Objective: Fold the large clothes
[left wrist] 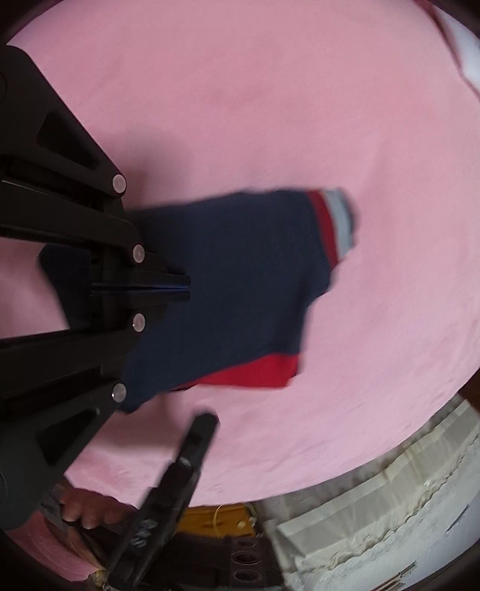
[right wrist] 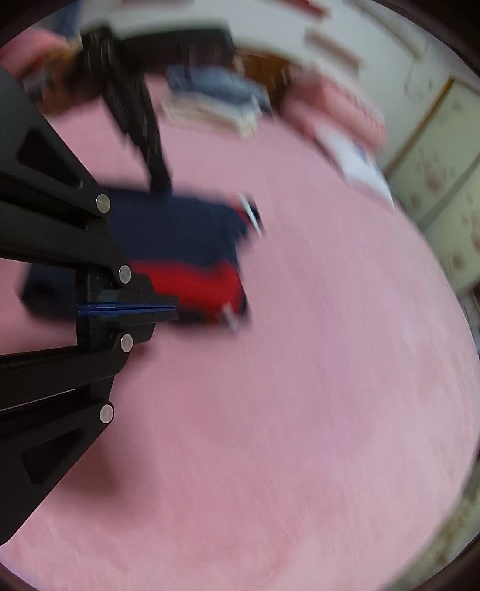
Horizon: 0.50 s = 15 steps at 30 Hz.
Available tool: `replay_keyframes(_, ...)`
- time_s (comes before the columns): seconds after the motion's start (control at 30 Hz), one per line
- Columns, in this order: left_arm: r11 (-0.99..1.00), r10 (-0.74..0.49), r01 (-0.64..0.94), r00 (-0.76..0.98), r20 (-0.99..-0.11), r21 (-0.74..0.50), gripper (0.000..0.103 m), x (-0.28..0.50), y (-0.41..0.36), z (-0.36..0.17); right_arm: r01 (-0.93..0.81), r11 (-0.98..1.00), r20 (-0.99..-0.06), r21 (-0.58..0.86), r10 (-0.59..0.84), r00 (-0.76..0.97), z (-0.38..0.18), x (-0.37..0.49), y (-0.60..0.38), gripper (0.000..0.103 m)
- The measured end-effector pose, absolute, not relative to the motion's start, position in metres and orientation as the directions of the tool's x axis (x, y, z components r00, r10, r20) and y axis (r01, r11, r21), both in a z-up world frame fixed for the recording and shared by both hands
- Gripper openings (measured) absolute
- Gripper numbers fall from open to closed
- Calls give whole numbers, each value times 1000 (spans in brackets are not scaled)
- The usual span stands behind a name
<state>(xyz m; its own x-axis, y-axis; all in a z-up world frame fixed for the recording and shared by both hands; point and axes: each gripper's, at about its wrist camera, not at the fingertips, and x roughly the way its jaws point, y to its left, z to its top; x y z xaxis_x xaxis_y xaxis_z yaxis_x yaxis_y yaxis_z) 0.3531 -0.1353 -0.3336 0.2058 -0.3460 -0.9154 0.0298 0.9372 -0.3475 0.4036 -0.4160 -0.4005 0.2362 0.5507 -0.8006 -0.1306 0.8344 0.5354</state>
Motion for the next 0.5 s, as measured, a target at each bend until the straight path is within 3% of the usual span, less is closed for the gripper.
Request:
replay_keyframes(0.1, 944, -324, -5, 201, -924, -331, 0, 338, -140, -342, -199, 803, -799, 562, 589, 123, -409, 374, -370, 0)
replay_keyframes(0.27, 928, -338, -95, 196, -920, -361, 0, 318, -128, -357, -300, 877, -912, 375, 408, 53, -431, 338, -342, 0)
replay_keyframes(0.5, 973, -214, -42, 208, -954, -228, 0, 298, -141, -348, -209, 927, -937, 310, 335, 95, -446, 288, -398, 0)
